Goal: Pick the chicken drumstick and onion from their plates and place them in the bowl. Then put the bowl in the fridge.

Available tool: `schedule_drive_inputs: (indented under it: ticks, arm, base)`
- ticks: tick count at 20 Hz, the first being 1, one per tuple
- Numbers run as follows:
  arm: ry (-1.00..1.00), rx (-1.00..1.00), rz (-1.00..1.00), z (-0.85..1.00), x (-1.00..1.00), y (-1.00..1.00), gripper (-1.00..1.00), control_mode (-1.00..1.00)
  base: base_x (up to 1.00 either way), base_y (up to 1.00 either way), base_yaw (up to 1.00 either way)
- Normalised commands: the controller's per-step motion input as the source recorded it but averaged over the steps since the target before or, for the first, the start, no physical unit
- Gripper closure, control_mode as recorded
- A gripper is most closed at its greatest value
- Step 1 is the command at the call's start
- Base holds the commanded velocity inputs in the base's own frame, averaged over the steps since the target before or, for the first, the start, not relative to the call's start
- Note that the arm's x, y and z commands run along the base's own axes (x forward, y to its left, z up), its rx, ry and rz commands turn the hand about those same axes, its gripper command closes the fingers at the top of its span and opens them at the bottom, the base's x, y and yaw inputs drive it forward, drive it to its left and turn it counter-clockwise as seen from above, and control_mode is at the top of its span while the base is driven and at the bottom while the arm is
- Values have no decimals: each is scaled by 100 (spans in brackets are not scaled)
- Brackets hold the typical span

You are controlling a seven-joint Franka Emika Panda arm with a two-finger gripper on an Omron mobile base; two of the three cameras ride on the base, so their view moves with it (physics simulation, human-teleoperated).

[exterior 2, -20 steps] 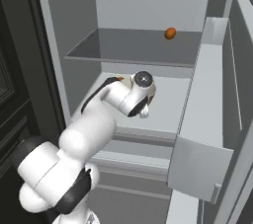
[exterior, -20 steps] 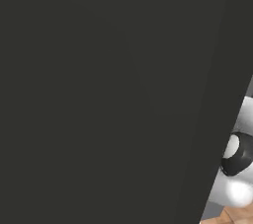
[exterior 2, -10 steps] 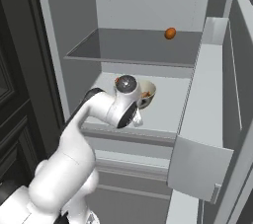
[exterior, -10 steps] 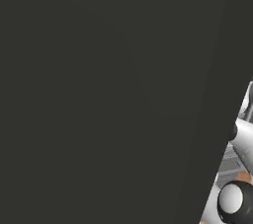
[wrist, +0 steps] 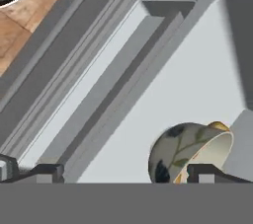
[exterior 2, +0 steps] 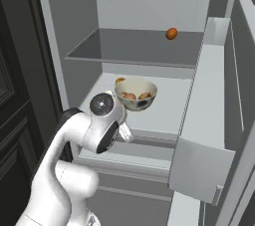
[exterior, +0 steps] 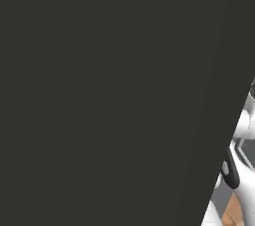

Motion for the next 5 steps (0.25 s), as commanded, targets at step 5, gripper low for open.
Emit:
schedule_drive_inputs:
  ticks: [5]
  arm:
    - [-4,-24,22,10,-77,35,-100,-100]
  base:
    - [0,0,0]
